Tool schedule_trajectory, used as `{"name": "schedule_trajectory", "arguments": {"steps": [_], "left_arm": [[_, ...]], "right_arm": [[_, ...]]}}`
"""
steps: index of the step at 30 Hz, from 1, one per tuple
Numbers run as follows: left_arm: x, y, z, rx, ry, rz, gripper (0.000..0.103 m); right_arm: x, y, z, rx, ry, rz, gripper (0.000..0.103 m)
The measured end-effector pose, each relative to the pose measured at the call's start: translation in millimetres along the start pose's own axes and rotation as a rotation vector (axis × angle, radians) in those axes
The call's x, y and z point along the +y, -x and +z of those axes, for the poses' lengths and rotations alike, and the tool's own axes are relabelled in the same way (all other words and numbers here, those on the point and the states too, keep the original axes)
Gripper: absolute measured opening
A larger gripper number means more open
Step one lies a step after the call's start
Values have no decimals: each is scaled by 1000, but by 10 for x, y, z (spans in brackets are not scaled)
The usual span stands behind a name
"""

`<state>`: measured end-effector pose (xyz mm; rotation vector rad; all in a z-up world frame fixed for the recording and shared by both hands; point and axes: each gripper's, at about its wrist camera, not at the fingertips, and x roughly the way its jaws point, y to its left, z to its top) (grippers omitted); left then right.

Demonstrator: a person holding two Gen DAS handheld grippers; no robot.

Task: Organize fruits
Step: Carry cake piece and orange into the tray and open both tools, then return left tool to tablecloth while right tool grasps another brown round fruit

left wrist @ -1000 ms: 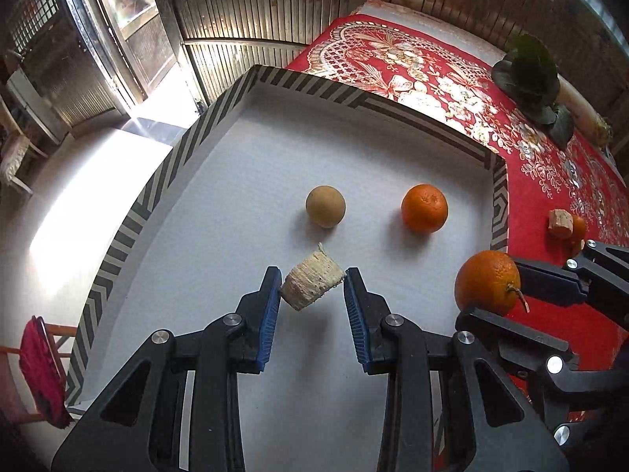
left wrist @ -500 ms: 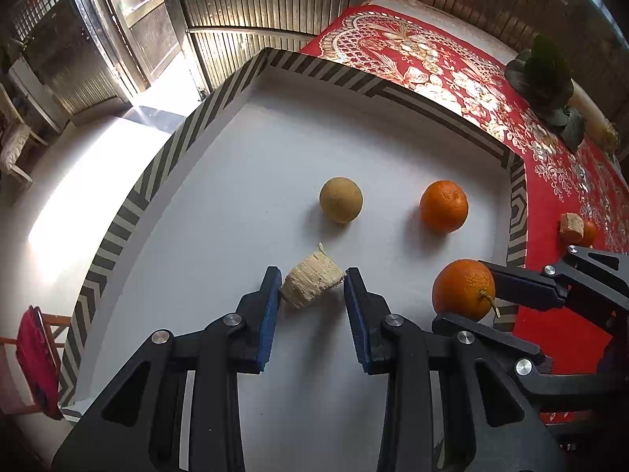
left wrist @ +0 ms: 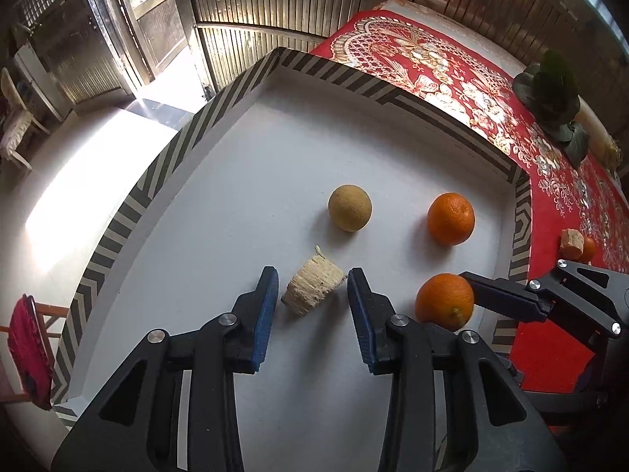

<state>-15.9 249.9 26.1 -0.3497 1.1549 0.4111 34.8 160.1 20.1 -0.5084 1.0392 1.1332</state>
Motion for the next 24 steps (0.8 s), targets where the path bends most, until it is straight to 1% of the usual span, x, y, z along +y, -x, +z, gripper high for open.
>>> {"name": "schedule_trajectory", "arguments": {"steps": [1, 2, 3, 9, 16, 19, 24], "left_arm": [[4, -1, -1, 2, 2, 0, 50], [12, -3, -3, 3, 5, -1, 54], [24, -4, -2, 2, 11, -3, 56], [60, 17, -11, 4, 18, 4, 56], [-13, 186, 0, -41, 0, 11, 56], [-75, 266, -5, -57, -8, -5, 60], [-246, 363, -47, -70, -38, -37, 60]], "right_arm": [[4, 3, -4, -2, -1, 1, 34], [5, 14, -10, -5, -3, 2, 34], [3, 30, -17, -10, -5, -1, 35], [-13, 161, -69, -36, -36, 1, 35], [17, 406, -152, -85, -56, -3, 36], [-6, 557, -229, -110, -76, -9, 36], [-87, 747, -417, -130, -126, -48, 37]]}}
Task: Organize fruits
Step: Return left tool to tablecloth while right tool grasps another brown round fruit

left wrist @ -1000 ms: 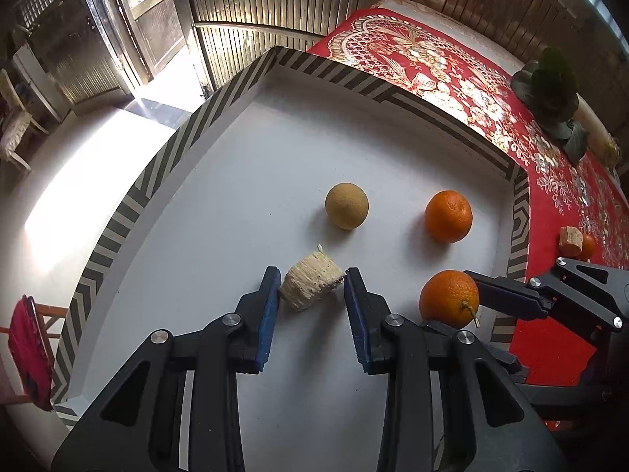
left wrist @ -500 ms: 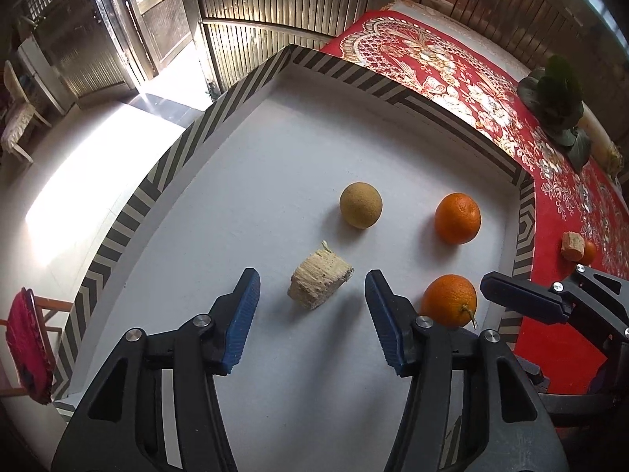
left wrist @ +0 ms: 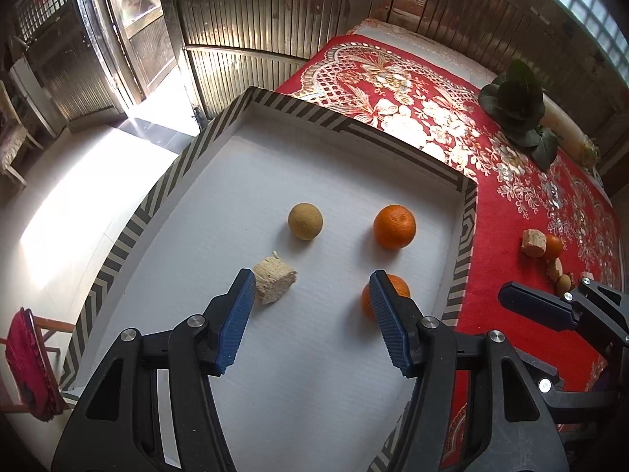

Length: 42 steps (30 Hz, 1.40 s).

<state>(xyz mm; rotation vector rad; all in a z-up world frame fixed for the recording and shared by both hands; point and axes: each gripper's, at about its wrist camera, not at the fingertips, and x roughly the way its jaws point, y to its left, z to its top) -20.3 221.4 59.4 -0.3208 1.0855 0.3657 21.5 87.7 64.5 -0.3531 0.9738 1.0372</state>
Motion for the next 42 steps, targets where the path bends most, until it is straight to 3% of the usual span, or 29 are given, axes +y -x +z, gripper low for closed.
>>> {"name": "schedule_trajectory", "arguments": {"steps": [22, 29, 34, 42], "left_arm": [[-1300, 39, -203, 30, -273, -161, 60], [-1665, -48, -190, 49, -337, -176, 60], [-1817, -113, -182, 58, -366, -184, 60], [-1924, -252, -45, 72, -387, -203, 60]], "right_arm": [[-1055, 844, -1190, -50, -351, -198, 37], [-1371, 1065, -1517, -77, -456, -245, 38], [-1567, 1091, -1602, -82, -504, -285, 38], [-1734, 921, -1458, -70, -455, -327, 38]]}}
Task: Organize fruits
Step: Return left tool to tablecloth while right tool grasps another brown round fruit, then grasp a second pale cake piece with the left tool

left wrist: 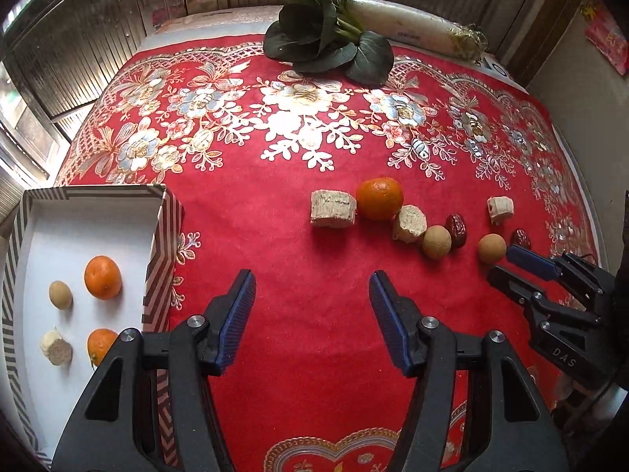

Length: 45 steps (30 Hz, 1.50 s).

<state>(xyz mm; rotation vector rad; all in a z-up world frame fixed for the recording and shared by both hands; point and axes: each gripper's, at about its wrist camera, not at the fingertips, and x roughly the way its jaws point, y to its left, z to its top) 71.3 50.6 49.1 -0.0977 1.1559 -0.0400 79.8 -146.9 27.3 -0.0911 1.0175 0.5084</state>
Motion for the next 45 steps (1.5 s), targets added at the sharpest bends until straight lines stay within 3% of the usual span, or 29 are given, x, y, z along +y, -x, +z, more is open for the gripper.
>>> {"name": "schedule_trajectory", "arguments": {"steps": [2, 5, 13, 19, 31, 45], "left_arm": [[13, -40, 53, 2, -5, -5, 60], [30, -110, 137, 7, -4, -11, 60], [19, -211, 293, 2, -25, -65, 60], [-26, -373, 365, 42, -58, -46, 60], [46, -333, 381, 31, -100, -86, 58], [-64, -498, 412, 77, -184, -51, 58]], "right_arm": [[11, -55, 33, 3, 20, -5, 38], [-29, -111, 44, 8, 12, 5, 27], [-101, -120, 35, 17, -6, 52, 27], [-116, -125, 40, 19, -9, 60, 27], [-116, -119, 47, 29, -8, 63, 27], [-141, -154, 61, 33, -12, 73, 27]]}}
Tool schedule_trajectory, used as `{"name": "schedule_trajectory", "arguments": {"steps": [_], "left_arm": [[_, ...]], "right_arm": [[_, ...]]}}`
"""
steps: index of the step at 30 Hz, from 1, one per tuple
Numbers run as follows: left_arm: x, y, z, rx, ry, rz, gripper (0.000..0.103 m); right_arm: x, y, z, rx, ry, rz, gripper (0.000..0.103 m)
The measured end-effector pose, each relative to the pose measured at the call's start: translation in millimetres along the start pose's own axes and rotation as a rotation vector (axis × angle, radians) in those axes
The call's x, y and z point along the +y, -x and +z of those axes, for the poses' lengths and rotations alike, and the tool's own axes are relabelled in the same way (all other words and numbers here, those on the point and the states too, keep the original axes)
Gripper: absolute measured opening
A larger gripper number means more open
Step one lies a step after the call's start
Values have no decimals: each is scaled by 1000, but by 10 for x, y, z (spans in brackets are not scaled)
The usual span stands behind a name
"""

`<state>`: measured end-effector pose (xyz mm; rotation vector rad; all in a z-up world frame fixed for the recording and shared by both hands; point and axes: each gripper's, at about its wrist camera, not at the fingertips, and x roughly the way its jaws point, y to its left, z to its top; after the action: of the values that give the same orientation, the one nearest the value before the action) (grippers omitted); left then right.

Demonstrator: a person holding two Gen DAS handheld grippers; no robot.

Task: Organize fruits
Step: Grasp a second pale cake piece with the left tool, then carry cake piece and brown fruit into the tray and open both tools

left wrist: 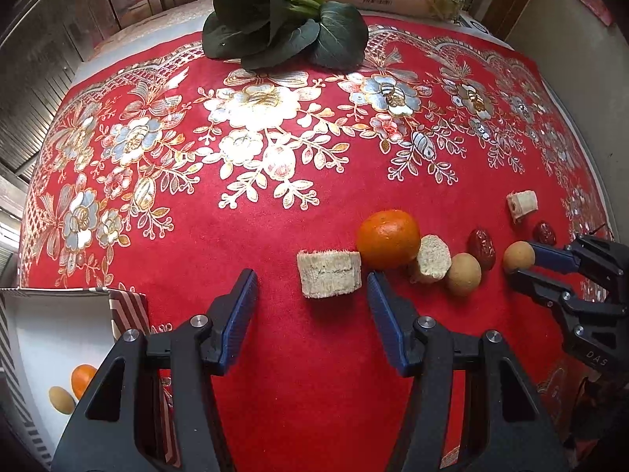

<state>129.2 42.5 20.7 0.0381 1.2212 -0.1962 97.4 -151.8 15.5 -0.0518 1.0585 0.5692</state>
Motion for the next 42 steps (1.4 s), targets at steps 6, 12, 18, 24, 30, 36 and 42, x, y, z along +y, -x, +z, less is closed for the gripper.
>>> {"name": "schedule_trajectory", "arguments": {"steps": [6, 12, 18, 24, 30, 36, 42], "left_arm": [[37, 4, 18, -15, 20, 8, 30], [73, 103, -124, -19, 47, 11, 30], [100, 333, -333, -42, 93, 31, 30], [168, 606, -597, -75, 137, 72, 30], [310, 850, -879, -105, 179, 108, 30], [556, 1041, -1174, -119, 253, 144, 30], [836, 1169, -1486, -120, 336, 181, 30]], "right_arm": [[18, 6, 6, 2, 11, -4, 27], [93, 72, -13, -6, 15, 4, 27], [259, 232, -23, -29, 28, 27, 27], [558, 318, -20, -36, 74, 57, 27], [953, 330, -20, -25, 141, 102, 27], [1418, 307, 4, -9, 235, 157, 27], [1865, 233, 34, 10, 332, 201, 27]]}}
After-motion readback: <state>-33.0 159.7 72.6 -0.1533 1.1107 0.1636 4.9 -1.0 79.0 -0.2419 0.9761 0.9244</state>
